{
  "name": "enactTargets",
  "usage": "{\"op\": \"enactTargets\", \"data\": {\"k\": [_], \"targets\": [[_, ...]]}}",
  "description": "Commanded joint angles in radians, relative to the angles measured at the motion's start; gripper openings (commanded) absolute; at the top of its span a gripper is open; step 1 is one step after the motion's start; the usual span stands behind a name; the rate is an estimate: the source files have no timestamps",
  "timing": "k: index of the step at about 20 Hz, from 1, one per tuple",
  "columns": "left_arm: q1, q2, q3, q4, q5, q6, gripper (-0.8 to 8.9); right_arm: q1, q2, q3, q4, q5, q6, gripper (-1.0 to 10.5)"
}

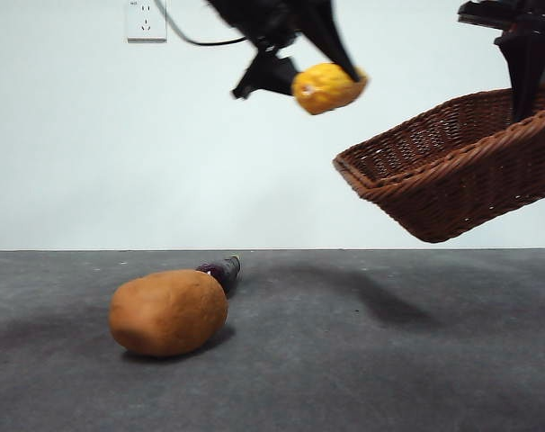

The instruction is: Help me put the vegetables on the table into the basket

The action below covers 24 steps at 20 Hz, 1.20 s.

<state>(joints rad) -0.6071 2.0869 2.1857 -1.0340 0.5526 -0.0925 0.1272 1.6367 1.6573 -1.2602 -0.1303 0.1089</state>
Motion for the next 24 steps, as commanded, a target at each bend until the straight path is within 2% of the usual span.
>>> {"op": "enactTargets", "data": {"k": [1,4,5,7,10,12,19,24], "targets": [[-0.058,0.01,-0.003,0.024,-0.157,-0.037,-0.08,0.039,-0.005,-0.002,-0.001,-0.012,0.019,-0.1],[-0.098,0.014,-0.003,0.02,-0.307,-0.082,0.11,0.074,-0.005,-0.002,-0.011,-0.06,0.019,-0.1],[-0.101,0.016,-0.003,0.019,-0.327,-0.114,1.03,0.085,-0.005,-0.002,-0.014,-0.069,0.019,-0.1],[-0.101,0.018,-0.003,0.018,-0.329,-0.145,3.56,0.101,-0.005,-0.002,-0.025,-0.078,0.019,-0.1],[-0.1,0.018,-0.003,0.002,-0.328,-0.143,4.21,0.115,-0.005,-0.002,-0.032,-0.093,0.016,-0.1],[-0.097,0.018,-0.003,-0.02,-0.33,-0.134,5.28,0.117,-0.005,-0.002,-0.028,-0.098,0.018,-0.1],[-0.068,-0.042,-0.003,-0.06,-0.349,-0.105,5.39,0.114,-0.004,-0.002,-0.058,-0.068,0.023,-0.1],[-0.058,-0.189,-0.003,-0.284,-0.462,0.012,5.39,0.114,-0.004,-0.002,-0.045,-0.05,0.019,-0.1]]}}
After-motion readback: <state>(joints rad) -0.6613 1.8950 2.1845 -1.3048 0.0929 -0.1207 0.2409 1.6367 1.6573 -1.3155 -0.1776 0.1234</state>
